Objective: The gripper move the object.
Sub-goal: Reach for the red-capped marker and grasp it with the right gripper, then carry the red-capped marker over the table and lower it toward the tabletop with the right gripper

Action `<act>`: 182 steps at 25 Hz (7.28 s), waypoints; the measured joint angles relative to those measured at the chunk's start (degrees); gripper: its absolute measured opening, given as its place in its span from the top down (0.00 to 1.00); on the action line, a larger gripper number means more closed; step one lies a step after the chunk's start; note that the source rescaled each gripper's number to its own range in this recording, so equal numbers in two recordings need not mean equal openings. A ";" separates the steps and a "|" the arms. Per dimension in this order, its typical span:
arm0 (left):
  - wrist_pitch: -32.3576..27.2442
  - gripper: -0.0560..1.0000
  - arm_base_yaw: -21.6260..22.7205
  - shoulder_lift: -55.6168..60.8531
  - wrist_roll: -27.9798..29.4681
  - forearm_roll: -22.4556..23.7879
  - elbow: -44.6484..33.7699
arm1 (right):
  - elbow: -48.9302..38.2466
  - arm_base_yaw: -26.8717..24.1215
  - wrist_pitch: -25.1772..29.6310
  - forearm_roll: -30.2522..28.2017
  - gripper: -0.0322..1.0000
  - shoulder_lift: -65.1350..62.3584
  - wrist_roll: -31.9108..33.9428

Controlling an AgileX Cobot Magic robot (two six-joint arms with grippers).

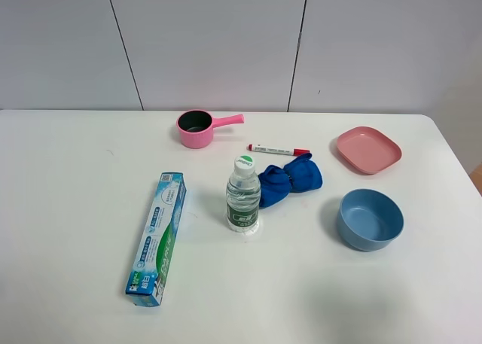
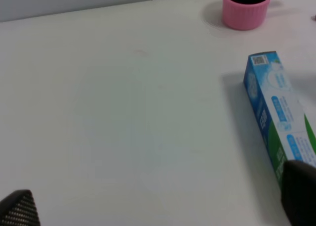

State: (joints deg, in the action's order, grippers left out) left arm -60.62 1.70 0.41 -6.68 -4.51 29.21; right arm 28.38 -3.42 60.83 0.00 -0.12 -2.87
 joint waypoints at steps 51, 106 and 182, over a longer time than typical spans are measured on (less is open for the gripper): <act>0.00 0.00 0.00 0.00 0.10 0.05 0.00 | 20.67 0.00 -9.24 -4.12 0.00 22.70 -12.63; 0.00 0.00 0.00 0.00 0.17 0.05 0.00 | 74.41 20.63 -13.63 13.84 0.00 125.24 -56.42; 0.00 0.00 0.00 0.00 0.17 0.05 0.00 | 74.81 24.74 -4.61 15.79 0.97 112.63 -48.94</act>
State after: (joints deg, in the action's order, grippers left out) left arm -60.62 1.70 0.41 -6.52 -4.46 29.21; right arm 103.19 21.32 56.22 15.79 112.51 -51.81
